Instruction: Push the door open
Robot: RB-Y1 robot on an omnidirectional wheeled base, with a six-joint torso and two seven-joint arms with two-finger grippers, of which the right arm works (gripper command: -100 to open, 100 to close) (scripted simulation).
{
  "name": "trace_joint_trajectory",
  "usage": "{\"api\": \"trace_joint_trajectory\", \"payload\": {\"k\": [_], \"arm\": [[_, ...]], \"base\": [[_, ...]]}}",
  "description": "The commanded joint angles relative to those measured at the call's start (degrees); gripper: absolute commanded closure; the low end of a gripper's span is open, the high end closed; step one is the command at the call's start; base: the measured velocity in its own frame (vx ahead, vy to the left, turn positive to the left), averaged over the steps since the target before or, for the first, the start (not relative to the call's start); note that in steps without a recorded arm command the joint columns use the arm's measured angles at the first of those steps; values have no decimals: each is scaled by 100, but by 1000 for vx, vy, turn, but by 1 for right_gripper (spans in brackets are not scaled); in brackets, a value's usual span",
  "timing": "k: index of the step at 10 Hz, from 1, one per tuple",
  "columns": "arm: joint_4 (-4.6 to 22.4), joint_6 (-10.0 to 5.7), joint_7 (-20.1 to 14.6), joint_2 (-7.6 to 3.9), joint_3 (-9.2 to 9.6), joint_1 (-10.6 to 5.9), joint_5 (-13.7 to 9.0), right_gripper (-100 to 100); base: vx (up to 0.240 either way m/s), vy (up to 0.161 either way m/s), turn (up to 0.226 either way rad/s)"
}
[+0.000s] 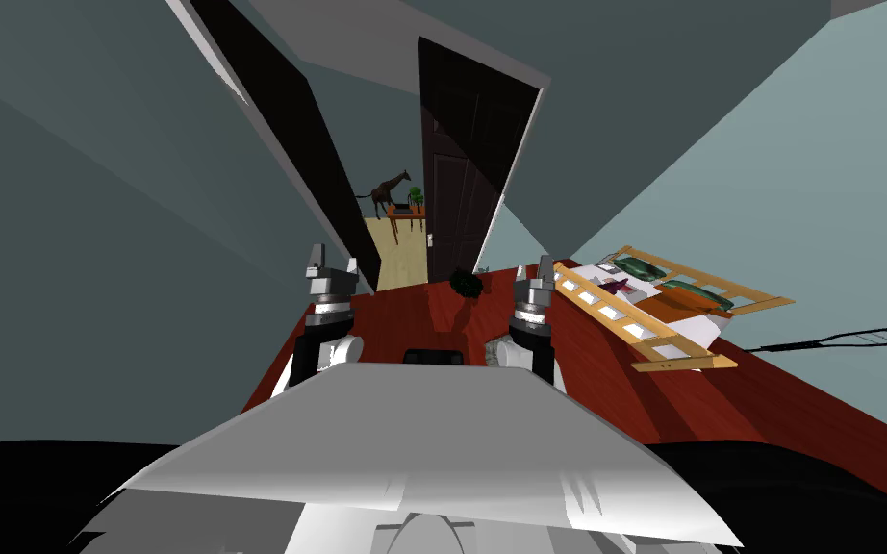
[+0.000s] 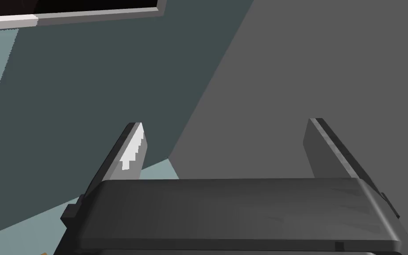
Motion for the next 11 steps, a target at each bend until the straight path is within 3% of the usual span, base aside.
{"api": "trace_joint_trajectory", "payload": {"k": [1, 5, 11], "arm": [[117, 144, 43, -85, 108, -55, 162, -100], [333, 412, 121, -224, 309, -156, 462, -100], [813, 1008, 297, -500, 756, -381, 1130, -100]], "base": [[76, 38, 15], [87, 17, 22], [101, 34, 24]]}}
